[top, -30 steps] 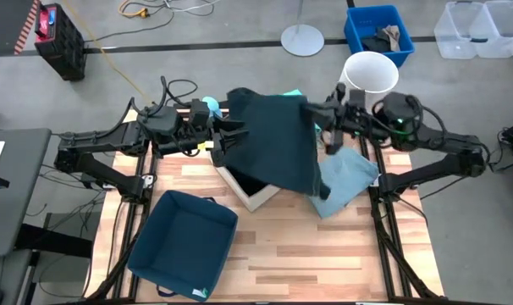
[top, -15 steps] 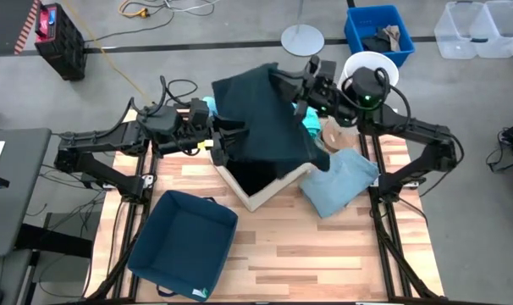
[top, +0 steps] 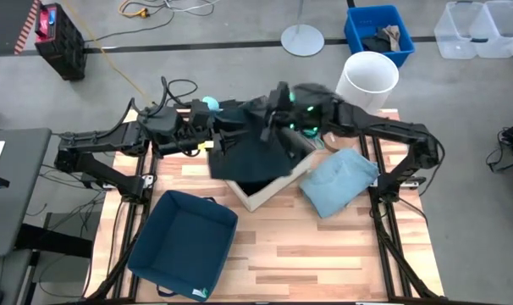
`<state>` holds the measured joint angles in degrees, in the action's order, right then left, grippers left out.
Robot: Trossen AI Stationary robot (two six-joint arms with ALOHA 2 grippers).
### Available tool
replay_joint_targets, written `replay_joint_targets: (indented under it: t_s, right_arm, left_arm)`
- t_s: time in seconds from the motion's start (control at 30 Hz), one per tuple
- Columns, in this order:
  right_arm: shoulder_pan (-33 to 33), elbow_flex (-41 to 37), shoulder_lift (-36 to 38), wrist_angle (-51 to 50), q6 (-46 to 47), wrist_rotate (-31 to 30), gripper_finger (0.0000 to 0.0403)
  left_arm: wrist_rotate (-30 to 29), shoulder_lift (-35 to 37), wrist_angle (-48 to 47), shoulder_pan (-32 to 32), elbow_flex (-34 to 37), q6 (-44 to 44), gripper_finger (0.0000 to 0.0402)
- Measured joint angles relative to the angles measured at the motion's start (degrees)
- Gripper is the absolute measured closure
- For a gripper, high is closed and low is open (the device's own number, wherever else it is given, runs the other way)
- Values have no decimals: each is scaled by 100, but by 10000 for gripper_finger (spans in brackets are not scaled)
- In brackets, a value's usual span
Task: Sort clothes
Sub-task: Put the blue pants into the white laundry organizer
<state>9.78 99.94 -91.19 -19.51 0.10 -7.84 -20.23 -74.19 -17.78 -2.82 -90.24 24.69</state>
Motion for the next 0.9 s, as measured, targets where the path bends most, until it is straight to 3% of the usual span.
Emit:
replay_joint_targets:
  t_s: [0.17, 0.43, 0.63, 0.9]
  right_arm:
    - [68, 28, -205, -1687, 422, -504, 403]
    - [292, 17, -861, -3829, 879, -573, 403]
    - [227, 0, -1064, -3813, 952, -566, 378]
    - [199, 1, -148, -3547, 909, -500, 274]
  left_arm:
    - [2, 0, 4, -18, 0, 0, 228]
    - [-2, 0, 7, -16, 0, -17, 228]
    - [-16, 0, -47, -16, 0, -19, 228]
    - [-24, 0, -350, -20, 0, 137, 228]
